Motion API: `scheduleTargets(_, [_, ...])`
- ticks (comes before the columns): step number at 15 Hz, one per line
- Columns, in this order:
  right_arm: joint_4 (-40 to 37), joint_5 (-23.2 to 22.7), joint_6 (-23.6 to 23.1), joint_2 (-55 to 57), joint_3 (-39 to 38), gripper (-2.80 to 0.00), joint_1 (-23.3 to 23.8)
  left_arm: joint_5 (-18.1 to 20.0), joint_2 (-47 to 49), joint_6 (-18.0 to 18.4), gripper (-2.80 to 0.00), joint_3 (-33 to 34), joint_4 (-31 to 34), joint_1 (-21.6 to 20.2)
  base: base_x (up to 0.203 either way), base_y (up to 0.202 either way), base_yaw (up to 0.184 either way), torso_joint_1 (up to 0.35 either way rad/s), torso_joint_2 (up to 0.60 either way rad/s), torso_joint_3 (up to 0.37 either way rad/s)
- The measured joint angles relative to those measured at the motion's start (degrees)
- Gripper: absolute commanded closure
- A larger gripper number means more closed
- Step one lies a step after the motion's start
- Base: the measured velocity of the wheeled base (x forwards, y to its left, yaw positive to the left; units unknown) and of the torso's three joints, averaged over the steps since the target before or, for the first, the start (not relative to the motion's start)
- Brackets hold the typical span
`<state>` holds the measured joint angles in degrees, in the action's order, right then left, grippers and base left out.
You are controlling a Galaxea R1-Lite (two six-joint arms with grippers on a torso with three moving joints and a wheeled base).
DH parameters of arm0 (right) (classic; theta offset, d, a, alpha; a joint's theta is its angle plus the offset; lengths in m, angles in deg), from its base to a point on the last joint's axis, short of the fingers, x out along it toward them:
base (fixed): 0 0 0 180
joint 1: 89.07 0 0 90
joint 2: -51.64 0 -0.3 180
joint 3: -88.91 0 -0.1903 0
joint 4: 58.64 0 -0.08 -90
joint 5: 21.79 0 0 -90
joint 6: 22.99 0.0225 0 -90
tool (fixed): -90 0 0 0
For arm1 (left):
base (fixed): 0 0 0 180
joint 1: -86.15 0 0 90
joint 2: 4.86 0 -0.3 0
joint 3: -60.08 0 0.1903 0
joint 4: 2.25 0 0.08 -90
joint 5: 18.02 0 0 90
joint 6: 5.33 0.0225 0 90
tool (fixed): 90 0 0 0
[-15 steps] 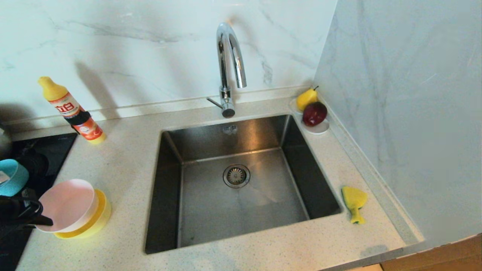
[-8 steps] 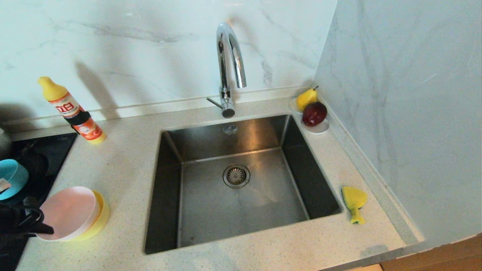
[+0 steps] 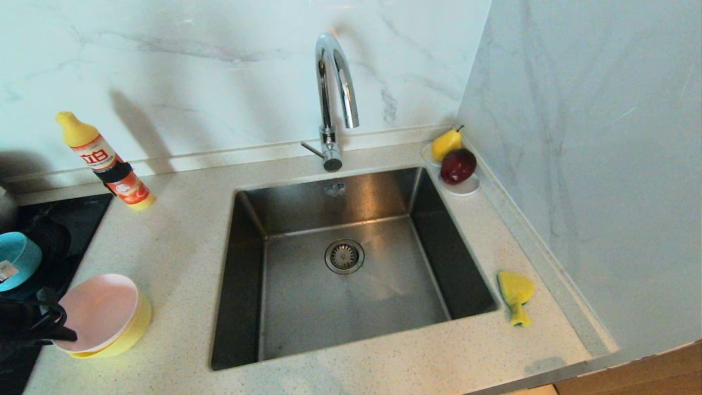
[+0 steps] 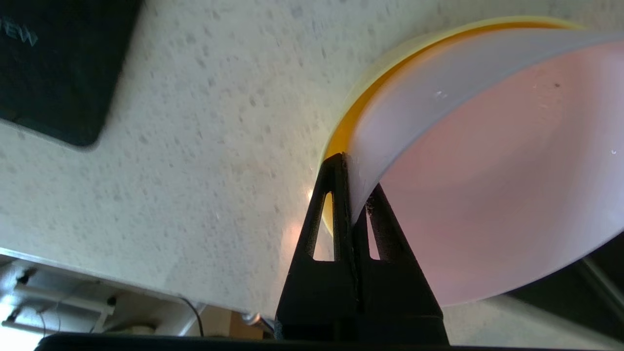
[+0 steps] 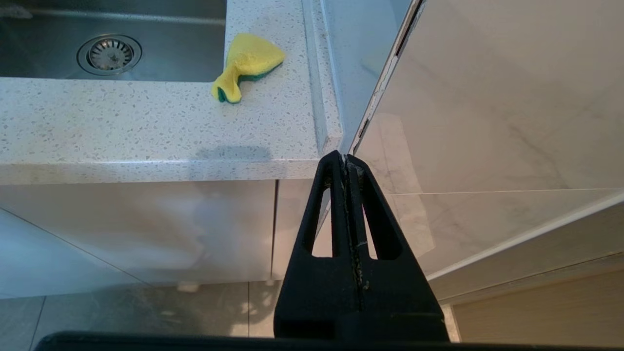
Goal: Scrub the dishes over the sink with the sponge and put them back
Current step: Place the bowl on the bowl
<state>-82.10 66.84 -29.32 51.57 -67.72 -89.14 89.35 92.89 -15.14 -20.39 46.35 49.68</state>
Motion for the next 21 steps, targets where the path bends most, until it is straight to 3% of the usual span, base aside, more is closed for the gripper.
scheduleTargets(20, [0.00,-0.01,0.00,0.00,0.00,0.00,0.00,0.41,-2.50,-1.45,-2.80,-6.10,1.61,-0.88,0.000,0.000,0.000,0.000,0.00,0.000])
scheduleTargets(21, [-0.01,-0.03,0.00,0.00,0.00,0.00,0.00,0.49,-3.27,-1.54,0.00,-6.89,2.36,-0.88,0.000,0.000,0.000,0.000,0.00,0.000])
